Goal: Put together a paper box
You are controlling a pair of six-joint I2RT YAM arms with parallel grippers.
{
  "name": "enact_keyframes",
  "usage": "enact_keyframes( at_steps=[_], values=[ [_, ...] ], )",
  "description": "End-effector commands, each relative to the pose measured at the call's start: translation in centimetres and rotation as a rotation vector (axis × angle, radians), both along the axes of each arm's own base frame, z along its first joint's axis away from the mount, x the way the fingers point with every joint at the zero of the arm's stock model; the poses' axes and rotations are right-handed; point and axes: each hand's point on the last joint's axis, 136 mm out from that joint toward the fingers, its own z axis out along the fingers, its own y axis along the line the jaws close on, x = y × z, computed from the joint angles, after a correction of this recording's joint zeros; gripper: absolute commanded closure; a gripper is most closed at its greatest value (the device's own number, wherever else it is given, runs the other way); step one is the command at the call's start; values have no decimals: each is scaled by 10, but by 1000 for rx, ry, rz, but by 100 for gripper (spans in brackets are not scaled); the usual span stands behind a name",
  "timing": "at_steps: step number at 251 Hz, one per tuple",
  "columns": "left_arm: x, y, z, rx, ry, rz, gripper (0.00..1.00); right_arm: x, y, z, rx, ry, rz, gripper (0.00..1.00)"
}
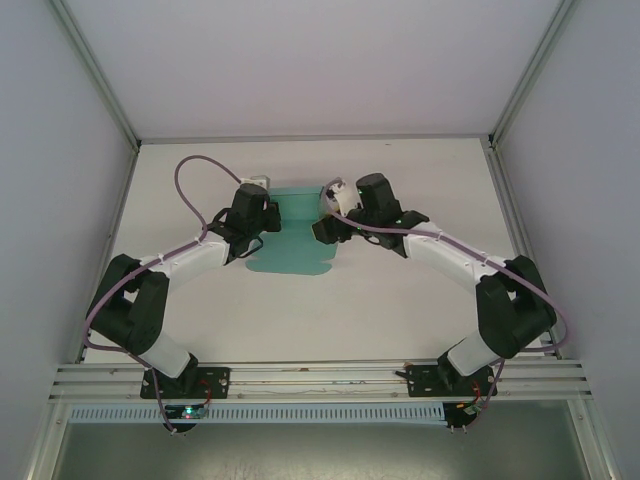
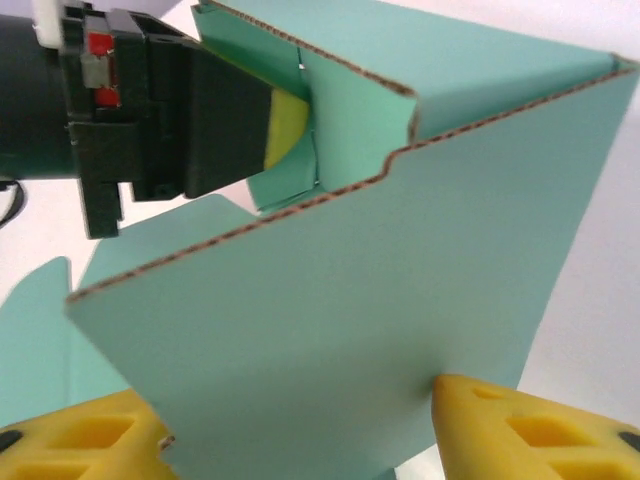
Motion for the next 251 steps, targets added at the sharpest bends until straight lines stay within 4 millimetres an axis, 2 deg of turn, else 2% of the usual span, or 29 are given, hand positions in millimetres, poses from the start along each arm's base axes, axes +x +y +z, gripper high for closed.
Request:
enact_keyframes(
  at_steps=[1,30,59,77,101,129,154,185,221,251],
  values=[
    [3,-3,19,0,-47,-10,100,19,-10,7,-80,-76,-124,42],
    [4,6,17,31,-45,34,100,14,-36,3,-155,-61,-235,35],
    [6,9,12,53,-35,49,100,5,-52,-1,-193,-39,-277,35],
    [7,8,9,58,-25,47,100,3,-59,3,-192,-49,-305,36],
    [8,6,8,50,-20,39,100,8,-68,10,-188,-73,-364,45],
    [7,-2,10,30,-23,2,100,13,-64,9,-163,-53,-343,54],
    [5,-7,12,3,-25,-27,100,22,-59,2,-158,-36,-335,66],
    [3,-7,13,7,-24,-26,100,37,-62,1,-184,-53,-392,85],
    [1,-1,14,22,-25,-9,100,46,-87,-6,-296,-56,-511,94],
    [0,-3,17,15,-29,-14,100,50,-120,-15,-441,-58,-657,96]
  ],
)
